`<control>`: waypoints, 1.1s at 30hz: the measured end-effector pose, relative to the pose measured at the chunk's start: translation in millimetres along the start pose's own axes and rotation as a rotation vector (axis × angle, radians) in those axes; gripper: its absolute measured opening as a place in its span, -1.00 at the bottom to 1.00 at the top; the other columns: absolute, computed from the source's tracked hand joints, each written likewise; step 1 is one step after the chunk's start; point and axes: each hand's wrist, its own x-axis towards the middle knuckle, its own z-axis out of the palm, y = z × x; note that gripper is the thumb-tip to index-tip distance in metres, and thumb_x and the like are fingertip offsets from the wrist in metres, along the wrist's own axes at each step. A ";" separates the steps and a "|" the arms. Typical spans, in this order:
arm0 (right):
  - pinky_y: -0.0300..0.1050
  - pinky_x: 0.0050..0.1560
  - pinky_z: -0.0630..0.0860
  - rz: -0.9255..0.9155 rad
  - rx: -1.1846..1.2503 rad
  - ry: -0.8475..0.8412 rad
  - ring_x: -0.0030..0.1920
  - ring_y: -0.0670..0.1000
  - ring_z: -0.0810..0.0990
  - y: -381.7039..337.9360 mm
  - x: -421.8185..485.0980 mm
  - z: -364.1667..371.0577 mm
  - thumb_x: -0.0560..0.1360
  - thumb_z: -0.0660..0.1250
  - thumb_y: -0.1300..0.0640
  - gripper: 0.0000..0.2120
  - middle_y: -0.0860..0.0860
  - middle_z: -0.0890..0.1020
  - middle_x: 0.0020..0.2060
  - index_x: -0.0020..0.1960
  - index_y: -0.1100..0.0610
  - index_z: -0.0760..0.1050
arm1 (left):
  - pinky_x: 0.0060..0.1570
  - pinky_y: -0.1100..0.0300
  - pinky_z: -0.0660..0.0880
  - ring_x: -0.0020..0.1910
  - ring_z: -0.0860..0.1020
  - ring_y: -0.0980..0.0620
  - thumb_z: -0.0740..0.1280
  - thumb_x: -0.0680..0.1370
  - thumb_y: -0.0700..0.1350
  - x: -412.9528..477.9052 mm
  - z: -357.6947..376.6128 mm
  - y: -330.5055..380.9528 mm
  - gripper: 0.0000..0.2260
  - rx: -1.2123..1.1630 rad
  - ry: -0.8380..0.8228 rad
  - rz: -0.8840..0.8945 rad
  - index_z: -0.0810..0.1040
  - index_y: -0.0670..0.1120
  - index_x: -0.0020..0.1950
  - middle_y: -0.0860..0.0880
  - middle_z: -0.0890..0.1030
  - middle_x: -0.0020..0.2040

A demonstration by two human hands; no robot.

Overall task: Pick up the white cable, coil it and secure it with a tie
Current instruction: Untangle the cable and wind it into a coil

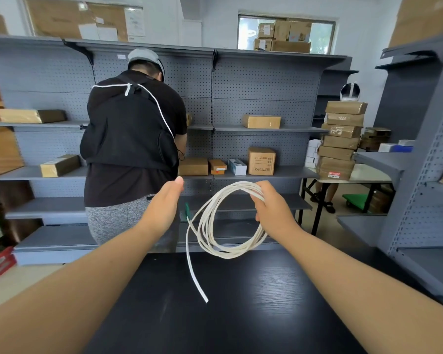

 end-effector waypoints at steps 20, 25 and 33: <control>-0.47 -0.50 0.35 0.068 0.208 0.077 -0.33 0.00 0.49 -2.9 -4.6 14.8 0.58 0.12 0.14 -0.92 -0.03 0.44 -0.31 -0.07 0.00 0.34 | -0.33 0.41 0.41 -0.38 0.61 0.15 0.19 0.59 -0.08 -17.9 31.9 4.2 -0.94 0.288 -0.213 0.206 0.44 -0.01 0.01 0.04 0.54 -0.36; -0.32 -0.29 0.48 0.105 0.108 -0.029 -0.22 -0.06 0.59 -1.4 -4.7 13.6 0.53 0.23 0.11 -0.73 -0.06 0.54 -0.18 0.21 0.02 0.28 | -0.53 0.33 0.34 -0.55 0.49 0.13 0.14 0.61 -0.04 -13.3 28.7 17.9 -0.87 0.614 -0.155 0.314 0.40 -0.07 -0.03 0.03 0.47 -0.38; -0.17 0.01 0.37 -0.126 -0.210 -0.135 0.05 0.01 0.47 -12.4 -6.6 13.3 0.56 0.19 0.09 -0.68 0.03 0.48 0.17 0.30 0.06 0.30 | -0.29 0.05 0.38 -0.28 0.48 -0.10 0.14 0.60 -0.13 -15.4 28.7 42.3 -0.86 1.043 -0.282 0.433 0.41 -0.16 0.08 -0.14 0.56 -0.16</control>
